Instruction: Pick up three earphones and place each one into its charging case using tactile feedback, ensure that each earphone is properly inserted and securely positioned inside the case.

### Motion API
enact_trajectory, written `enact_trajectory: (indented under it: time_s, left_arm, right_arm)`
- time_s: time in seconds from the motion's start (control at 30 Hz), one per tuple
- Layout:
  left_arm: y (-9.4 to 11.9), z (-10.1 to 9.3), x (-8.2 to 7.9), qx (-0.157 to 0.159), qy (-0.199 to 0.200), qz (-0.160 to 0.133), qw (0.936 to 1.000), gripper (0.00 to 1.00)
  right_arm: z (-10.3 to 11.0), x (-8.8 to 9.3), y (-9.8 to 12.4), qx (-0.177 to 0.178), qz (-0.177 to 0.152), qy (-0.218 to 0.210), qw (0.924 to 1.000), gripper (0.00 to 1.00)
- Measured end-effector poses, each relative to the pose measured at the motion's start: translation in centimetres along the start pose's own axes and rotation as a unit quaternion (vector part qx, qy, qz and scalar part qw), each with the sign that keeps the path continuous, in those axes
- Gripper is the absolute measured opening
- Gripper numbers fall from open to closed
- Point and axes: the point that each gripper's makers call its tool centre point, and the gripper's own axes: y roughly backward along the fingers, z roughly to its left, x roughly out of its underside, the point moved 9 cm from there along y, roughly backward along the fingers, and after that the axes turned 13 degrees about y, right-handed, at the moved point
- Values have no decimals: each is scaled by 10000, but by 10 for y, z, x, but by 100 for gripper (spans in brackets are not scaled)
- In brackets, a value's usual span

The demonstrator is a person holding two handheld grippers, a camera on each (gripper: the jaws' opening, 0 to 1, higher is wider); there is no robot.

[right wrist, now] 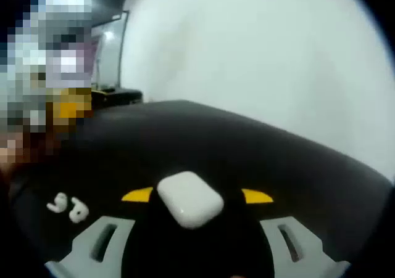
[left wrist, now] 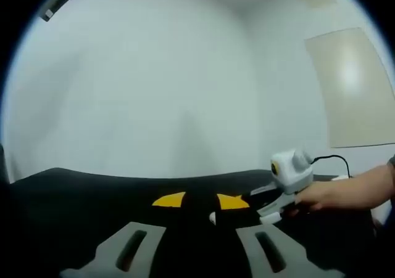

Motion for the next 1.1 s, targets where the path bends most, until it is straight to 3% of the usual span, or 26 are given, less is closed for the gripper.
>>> enact_trajectory:
  time_s: [0.07, 0.53, 0.67, 0.77, 0.83, 0.87, 0.9, 1.1]
  left_arm:
    - [0, 0, 0, 5, 6, 12, 10000, 17]
    - [-1, 3, 1, -49, 53, 81, 9999, 21]
    - [0, 8, 0, -241, 270, -18, 9993, 23]
    - [3, 13, -5, -352, 512, -280, 9977, 24]
    - [5, 17, -6, -421, 543, -317, 9971, 25]
    - [5, 18, -6, -452, 557, -326, 9969, 26]
    - [4, 18, -6, -462, 562, -326, 9968, 26]
    - [-1, 11, 0, -368, 55, -149, 9992, 26]
  right_arm:
    - [-1, 1, -1, -22, -28, -144, 9999, 55]
    - [2, 1, -4, 80, -133, -116, 9998, 56]
    - [1, 1, -5, 96, -137, -107, 9998, 55]
    - [2, 1, -7, 135, -143, -135, 9997, 53]
    - [5, 0, -7, 100, -179, -123, 9997, 44]
    - [5, -3, -7, 179, -198, 127, 9996, 44]
    - [10, -6, -6, 152, -153, -12, 9998, 44]
    - [16, -15, 6, 134, 31, 47, 9999, 43]
